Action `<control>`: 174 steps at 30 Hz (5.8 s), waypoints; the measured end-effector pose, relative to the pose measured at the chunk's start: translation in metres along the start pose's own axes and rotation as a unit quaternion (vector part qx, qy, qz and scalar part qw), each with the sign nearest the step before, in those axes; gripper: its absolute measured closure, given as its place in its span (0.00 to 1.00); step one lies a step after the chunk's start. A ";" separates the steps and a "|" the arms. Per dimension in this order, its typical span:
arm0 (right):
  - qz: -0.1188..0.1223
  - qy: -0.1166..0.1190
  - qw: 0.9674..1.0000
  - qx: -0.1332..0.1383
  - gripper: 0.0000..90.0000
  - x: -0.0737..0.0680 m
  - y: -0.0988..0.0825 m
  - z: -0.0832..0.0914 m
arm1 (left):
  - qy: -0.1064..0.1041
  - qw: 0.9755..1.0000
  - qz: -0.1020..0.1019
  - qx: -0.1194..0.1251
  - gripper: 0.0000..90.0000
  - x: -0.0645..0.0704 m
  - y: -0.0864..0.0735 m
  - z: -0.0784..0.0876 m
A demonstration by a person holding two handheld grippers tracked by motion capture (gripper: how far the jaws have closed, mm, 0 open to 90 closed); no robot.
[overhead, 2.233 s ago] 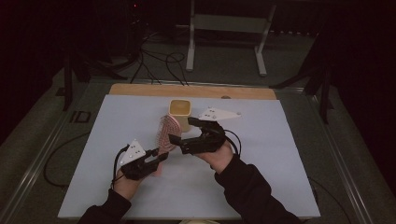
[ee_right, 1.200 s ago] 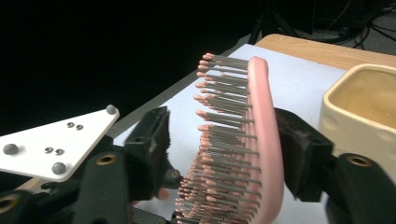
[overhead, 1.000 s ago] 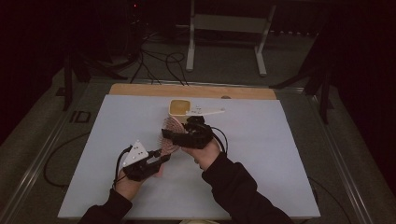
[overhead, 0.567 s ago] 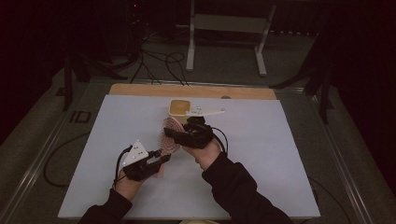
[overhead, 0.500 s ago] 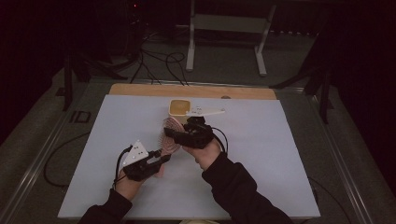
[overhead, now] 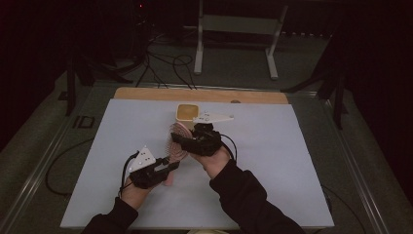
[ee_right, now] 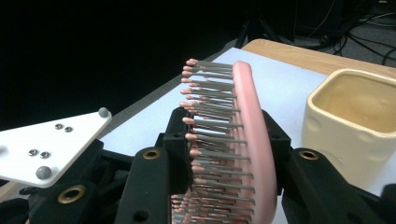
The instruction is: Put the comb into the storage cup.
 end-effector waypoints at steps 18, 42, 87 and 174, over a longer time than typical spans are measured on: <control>0.013 -0.019 1.000 0.017 0.72 0.008 0.006 0.010 | -0.011 0.999 0.039 -0.022 0.44 -0.005 0.000 -0.004; 0.025 -0.031 0.999 0.031 0.72 0.017 0.017 0.027 | -0.021 0.999 -0.009 -0.037 0.00 -0.002 -0.003 0.003; 0.039 -0.073 0.994 0.064 0.72 0.037 0.059 0.052 | -0.030 0.999 -0.006 -0.031 0.00 -0.018 -0.047 0.039; 0.005 -0.156 0.983 0.094 0.72 0.109 0.105 -0.002 | -0.045 0.998 -0.031 -0.025 0.00 -0.013 -0.053 0.040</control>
Point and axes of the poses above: each handheld gripper's, and its own axes: z roughly backward along the jaws, y roughly out of its top, x roughly to its right, the point moved 2 cm from there along -z, roughly forward along the jaws, and after that the axes turned 15 degrees about -x, right-handed, at the moved point
